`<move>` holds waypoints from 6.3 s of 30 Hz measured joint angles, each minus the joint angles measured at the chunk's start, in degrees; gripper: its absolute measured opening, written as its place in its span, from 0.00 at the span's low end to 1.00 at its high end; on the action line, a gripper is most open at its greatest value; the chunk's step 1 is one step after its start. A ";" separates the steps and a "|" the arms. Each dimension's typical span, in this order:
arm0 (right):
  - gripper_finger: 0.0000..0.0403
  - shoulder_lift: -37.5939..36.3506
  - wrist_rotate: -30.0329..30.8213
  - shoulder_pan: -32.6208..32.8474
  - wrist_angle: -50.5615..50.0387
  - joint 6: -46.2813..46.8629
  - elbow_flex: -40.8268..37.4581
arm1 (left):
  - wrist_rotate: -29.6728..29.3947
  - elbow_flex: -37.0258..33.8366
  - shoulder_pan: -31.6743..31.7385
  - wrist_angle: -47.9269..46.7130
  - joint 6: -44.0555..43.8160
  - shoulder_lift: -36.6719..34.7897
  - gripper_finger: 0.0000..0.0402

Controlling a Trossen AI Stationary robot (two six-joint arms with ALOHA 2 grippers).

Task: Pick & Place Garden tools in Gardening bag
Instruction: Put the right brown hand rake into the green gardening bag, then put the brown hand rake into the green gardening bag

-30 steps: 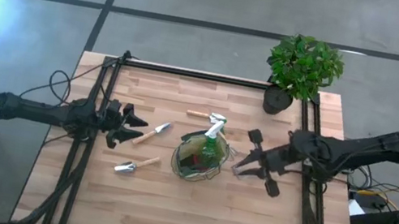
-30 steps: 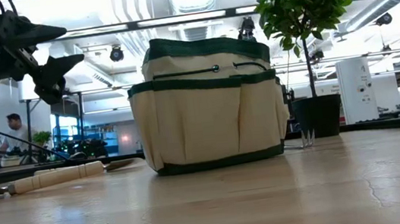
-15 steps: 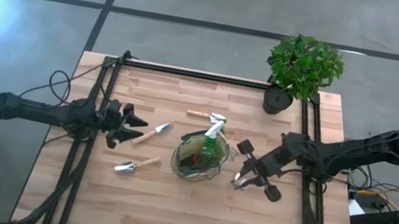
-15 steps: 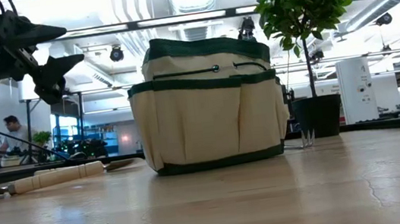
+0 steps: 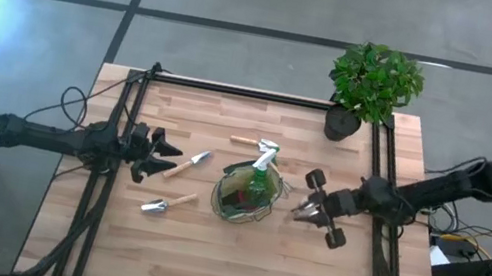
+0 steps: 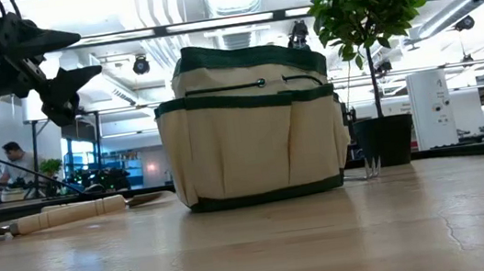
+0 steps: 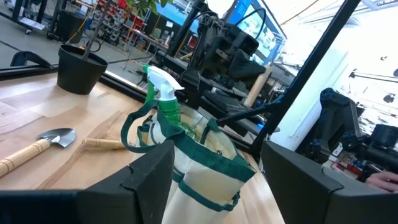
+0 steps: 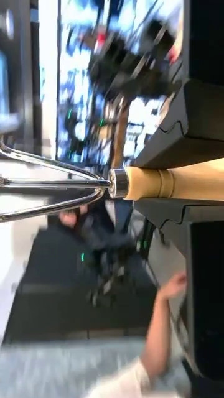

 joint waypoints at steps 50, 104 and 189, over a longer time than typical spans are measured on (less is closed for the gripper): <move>0.12 27.64 62.72 19.02 -0.31 4.09 13.87 | 0.00 0.00 0.00 0.02 -0.02 -0.02 0.61; 0.12 47.73 57.49 15.70 9.80 1.38 13.39 | 0.00 0.00 -0.02 0.00 -0.02 0.00 0.61; 0.37 -5.41 51.52 3.96 -86.07 40.33 12.32 | 0.00 0.00 -0.02 0.00 -0.02 -0.02 0.61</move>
